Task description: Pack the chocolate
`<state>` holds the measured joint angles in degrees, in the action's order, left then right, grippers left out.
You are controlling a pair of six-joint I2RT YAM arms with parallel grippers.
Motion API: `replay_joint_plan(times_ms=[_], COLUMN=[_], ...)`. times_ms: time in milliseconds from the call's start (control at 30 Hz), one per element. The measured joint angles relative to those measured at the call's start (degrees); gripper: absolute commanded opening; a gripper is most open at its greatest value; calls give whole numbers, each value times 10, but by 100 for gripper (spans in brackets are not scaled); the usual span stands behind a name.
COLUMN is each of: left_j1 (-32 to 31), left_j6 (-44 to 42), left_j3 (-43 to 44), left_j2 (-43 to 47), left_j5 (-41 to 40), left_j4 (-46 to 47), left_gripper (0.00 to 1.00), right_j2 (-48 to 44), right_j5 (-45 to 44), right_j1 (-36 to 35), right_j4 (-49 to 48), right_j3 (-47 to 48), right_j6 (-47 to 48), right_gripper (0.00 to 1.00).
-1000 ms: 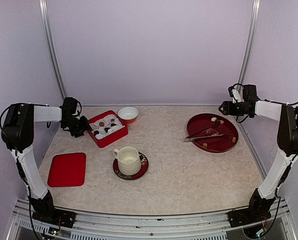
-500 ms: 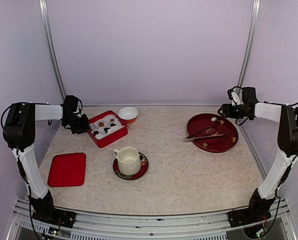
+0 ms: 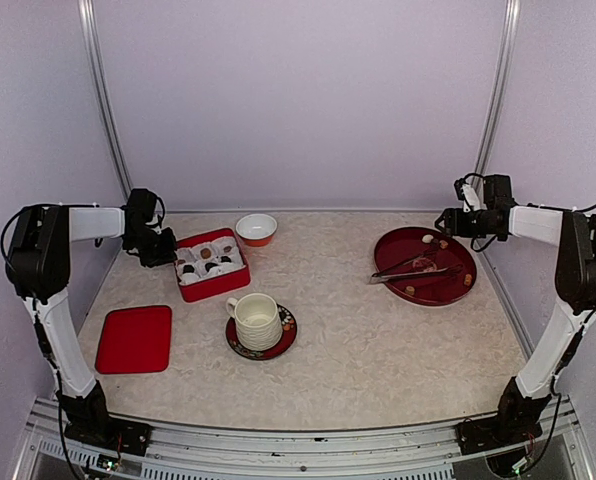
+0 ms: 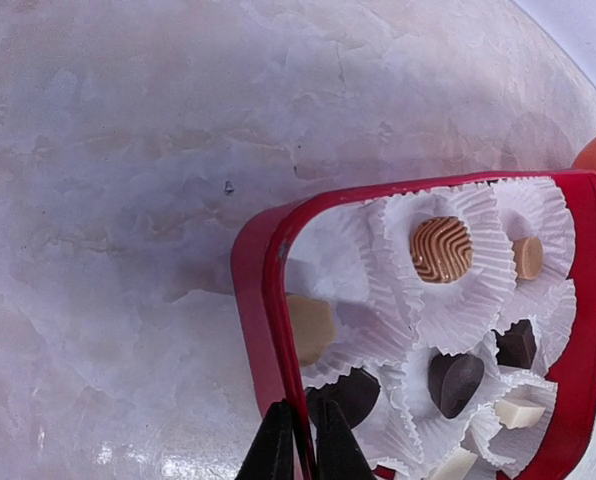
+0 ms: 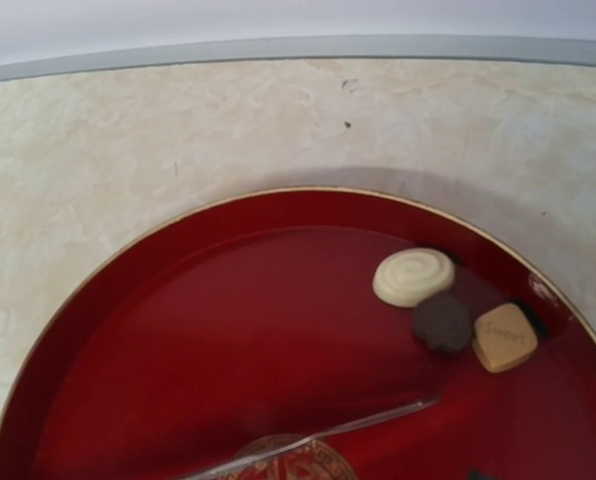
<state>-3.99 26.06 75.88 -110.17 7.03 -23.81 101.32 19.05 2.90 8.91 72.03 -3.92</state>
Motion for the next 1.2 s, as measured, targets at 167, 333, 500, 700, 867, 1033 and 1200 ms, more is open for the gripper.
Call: replay_joint_plan(times_ms=[167,333,500,700,867,1033,1200], left_j1=[-5,-20,-33,-68,-105,-135,-176], left_j6=[-17,-42,-60,-71,-70,-56,-50], left_j3=[5,8,8,7,0,-7,-24], left_j2=[0,0,0,2,7,11,23], left_j5=[-4,-29,-50,-67,-78,-90,-98], left_j4=[-14,-21,-21,-24,-24,-18,-15], left_gripper=[5,4,3,2,0,0,0], right_j2=[0,0,0,0,-1,-1,-6], right_j5=[1,2,2,2,2,2,2], right_j1=[0,0,0,0,0,0,0], right_j4=[-2,-2,-3,-3,-3,-3,-3], right_j3=[0,0,-3,-5,-6,-6,-6], right_j6=[0,0,0,0,0,0,0], right_gripper=[70,70,70,70,70,70,70])
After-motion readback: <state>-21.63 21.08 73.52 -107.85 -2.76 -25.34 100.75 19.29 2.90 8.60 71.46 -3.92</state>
